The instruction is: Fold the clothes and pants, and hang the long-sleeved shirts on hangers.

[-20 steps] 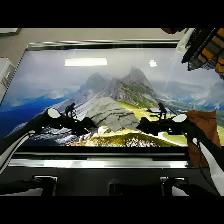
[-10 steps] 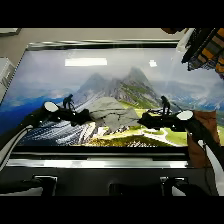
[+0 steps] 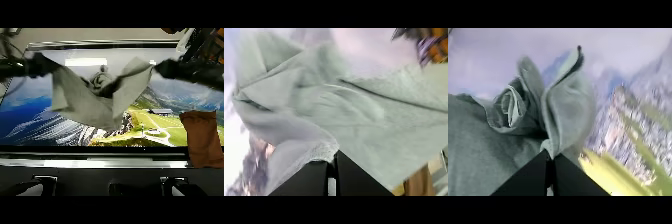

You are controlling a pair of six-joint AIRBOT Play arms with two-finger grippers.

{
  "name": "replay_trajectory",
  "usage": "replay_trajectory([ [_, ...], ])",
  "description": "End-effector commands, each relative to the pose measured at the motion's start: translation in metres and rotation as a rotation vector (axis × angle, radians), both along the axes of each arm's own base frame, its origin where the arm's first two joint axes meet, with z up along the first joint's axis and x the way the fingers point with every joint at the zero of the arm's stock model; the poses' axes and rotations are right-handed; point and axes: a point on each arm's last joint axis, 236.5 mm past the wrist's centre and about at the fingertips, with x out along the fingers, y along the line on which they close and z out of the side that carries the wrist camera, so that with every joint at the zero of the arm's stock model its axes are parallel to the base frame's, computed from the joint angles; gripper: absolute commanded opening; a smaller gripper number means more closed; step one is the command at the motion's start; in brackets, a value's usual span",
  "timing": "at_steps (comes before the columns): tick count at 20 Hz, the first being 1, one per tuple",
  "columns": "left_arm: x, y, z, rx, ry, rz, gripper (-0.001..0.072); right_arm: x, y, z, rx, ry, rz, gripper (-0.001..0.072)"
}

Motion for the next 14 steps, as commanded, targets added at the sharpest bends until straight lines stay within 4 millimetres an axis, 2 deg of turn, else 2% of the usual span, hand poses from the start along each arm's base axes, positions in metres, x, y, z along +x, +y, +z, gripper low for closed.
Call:
replay_trajectory([
  [1, -0.054, 0.025, 0.114, 0.105, -0.239, 0.042, 0.0023, -0.051, -0.021, 0.127, -0.119, -0.273, -0.056, 0.0029],
  [3, -0.089, 0.034, 0.152, 0.136, -0.326, 0.109, 0.0023, -0.093, -0.033, 0.176, -0.135, -0.382, -0.107, 0.0029],
  [5, -0.12, 0.048, 0.173, 0.187, -0.371, 0.213, 0.0023, -0.137, -0.048, 0.216, -0.129, -0.488, -0.183, 0.0029],
  [7, -0.145, 0.069, 0.184, 0.243, -0.379, 0.348, 0.0023, -0.17, -0.064, 0.243, -0.097, -0.57, -0.268, 0.0029],
  [9, -0.16, 0.089, 0.187, 0.281, -0.367, 0.467, 0.0023, -0.186, -0.079, 0.257, -0.067, -0.606, -0.343, 0.0029],
  [10, -0.163, 0.096, 0.186, 0.294, -0.359, 0.497, 0.0023, -0.186, -0.085, 0.26, -0.048, -0.608, -0.374, 0.0029],
  [11, -0.161, 0.1, 0.183, 0.297, -0.348, 0.508, 0.0023, -0.178, -0.09, 0.257, -0.045, -0.591, -0.394, 0.003],
  [13, -0.143, 0.108, 0.164, 0.28, -0.288, 0.499, 0.0023, -0.142, -0.092, 0.236, -0.067, -0.508, -0.403, 0.003],
  [14, -0.128, 0.112, 0.144, 0.273, -0.238, 0.478, 0.0023, -0.112, -0.091, 0.216, -0.084, -0.44, -0.398, 0.003],
])
